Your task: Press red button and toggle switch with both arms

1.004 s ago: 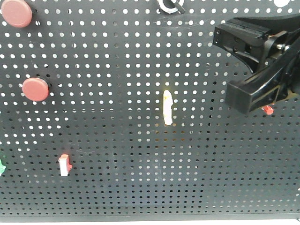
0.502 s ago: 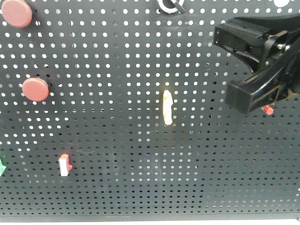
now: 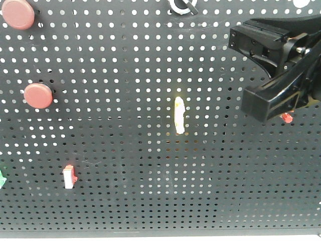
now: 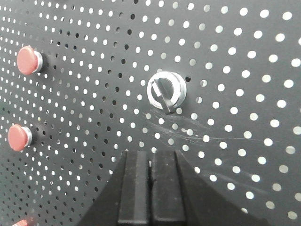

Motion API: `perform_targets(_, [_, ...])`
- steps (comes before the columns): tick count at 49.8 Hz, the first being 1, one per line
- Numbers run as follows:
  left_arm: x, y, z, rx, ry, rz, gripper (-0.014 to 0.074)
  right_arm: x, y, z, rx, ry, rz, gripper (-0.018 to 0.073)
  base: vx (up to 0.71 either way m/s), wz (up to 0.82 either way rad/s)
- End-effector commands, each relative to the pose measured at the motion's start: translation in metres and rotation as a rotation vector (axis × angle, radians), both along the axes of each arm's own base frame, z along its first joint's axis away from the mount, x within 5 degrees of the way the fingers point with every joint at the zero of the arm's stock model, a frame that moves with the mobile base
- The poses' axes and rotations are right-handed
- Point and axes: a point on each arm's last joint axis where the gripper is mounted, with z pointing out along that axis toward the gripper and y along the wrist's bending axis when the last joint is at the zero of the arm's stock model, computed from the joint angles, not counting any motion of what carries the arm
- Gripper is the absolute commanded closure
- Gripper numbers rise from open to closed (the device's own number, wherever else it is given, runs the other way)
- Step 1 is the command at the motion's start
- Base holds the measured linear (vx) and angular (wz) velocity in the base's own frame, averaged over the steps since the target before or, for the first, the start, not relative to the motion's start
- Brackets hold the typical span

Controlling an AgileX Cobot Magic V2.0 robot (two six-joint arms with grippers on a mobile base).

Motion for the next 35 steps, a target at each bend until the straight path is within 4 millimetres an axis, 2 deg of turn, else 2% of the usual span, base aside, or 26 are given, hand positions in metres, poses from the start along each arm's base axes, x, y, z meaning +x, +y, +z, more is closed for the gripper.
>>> perform_targets(1, [-0.0007,-0.0006,-0.0033,-0.055,-0.052,-0.009,0.0596,-0.0077,-0.0039,0.0169,0.045,-0.099,0.017,0.0563,0.00,0.00])
perform_targets(35, [-0.0008,0.0048,-0.0049,-0.051,-0.040,0.085,0.0596,-0.0059,-0.0028,0.0151,0.038,-0.087,0.014,0.0563,0.00,0.00])
